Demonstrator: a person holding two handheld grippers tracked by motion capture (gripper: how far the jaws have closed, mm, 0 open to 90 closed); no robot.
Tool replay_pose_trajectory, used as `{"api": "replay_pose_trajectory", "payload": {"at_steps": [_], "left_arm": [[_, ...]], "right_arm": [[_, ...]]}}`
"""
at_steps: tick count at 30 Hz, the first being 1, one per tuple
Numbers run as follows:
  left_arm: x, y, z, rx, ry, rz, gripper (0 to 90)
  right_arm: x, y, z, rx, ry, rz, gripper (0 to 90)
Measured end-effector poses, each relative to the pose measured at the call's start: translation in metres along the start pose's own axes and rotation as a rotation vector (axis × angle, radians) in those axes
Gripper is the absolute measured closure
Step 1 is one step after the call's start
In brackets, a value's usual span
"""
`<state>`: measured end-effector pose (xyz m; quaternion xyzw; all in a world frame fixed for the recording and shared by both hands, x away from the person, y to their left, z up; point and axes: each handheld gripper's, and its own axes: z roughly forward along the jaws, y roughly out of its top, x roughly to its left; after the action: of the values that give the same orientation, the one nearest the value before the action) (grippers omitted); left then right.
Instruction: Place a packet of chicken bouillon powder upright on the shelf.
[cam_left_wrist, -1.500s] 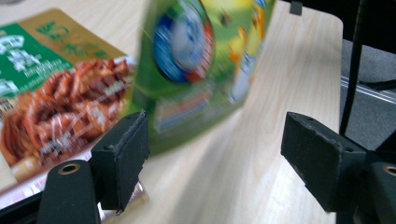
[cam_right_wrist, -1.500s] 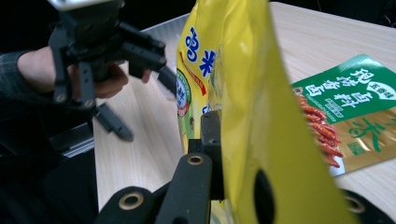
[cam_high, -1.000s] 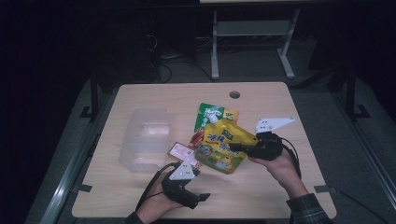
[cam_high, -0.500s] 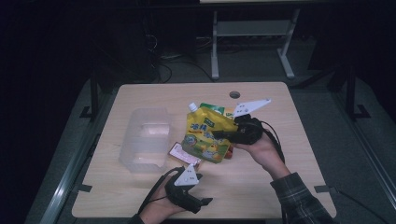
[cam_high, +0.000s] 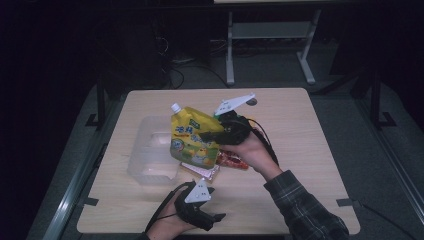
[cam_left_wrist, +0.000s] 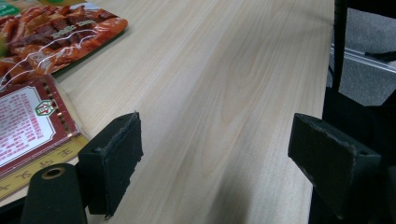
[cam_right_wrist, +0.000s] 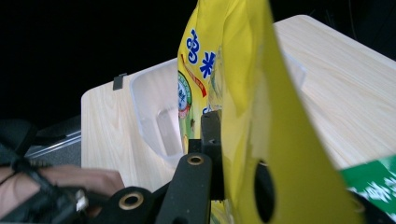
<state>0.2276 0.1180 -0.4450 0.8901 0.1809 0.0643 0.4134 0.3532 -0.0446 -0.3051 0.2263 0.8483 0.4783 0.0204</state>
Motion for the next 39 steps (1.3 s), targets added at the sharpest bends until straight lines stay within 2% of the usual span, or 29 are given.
{"api": "replay_pose_trajectory", "payload": {"at_steps": [1, 3, 5, 10, 20, 27, 30, 32, 33, 39], "left_arm": [[0.001, 0.0, 0.0, 0.007, 0.001, 0.013, 17.0], [0.0, 0.0, 0.002, 0.006, -0.004, 0.003, 17.0], [0.0, -0.001, 0.003, 0.009, -0.005, 0.013, 17.0], [-0.001, -0.002, 0.007, 0.008, -0.007, 0.008, 17.0], [0.002, -0.002, 0.006, 0.027, 0.001, 0.031, 17.0], [0.002, -0.003, 0.006, 0.043, -0.003, 0.041, 17.0], [0.002, -0.003, 0.006, 0.047, -0.004, 0.041, 17.0], [0.002, -0.003, 0.006, 0.046, 0.0, 0.042, 17.0], [0.003, -0.003, 0.006, 0.046, 0.002, 0.053, 17.0], [0.002, -0.003, 0.007, 0.039, 0.0, 0.046, 17.0]], "right_arm": [[0.001, 0.003, 0.004, 0.001, 0.003, -0.003, 90.0], [0.004, 0.009, 0.012, 0.005, 0.012, 0.0, 90.0], [0.007, 0.015, 0.019, 0.008, 0.015, -0.001, 90.0], [0.015, 0.031, 0.042, 0.028, 0.024, 0.002, 90.0], [0.022, 0.043, 0.081, 0.061, 0.023, 0.014, 90.0], [0.022, 0.045, 0.097, 0.07, 0.025, 0.053, 90.0], [0.023, 0.045, 0.102, 0.073, 0.016, 0.046, 90.0], [0.025, 0.046, 0.105, 0.068, 0.021, 0.058, 90.0], [0.025, 0.046, 0.106, 0.067, 0.021, 0.052, 89.9], [0.03, 0.047, 0.11, 0.069, 0.031, 0.061, 90.0]]}}
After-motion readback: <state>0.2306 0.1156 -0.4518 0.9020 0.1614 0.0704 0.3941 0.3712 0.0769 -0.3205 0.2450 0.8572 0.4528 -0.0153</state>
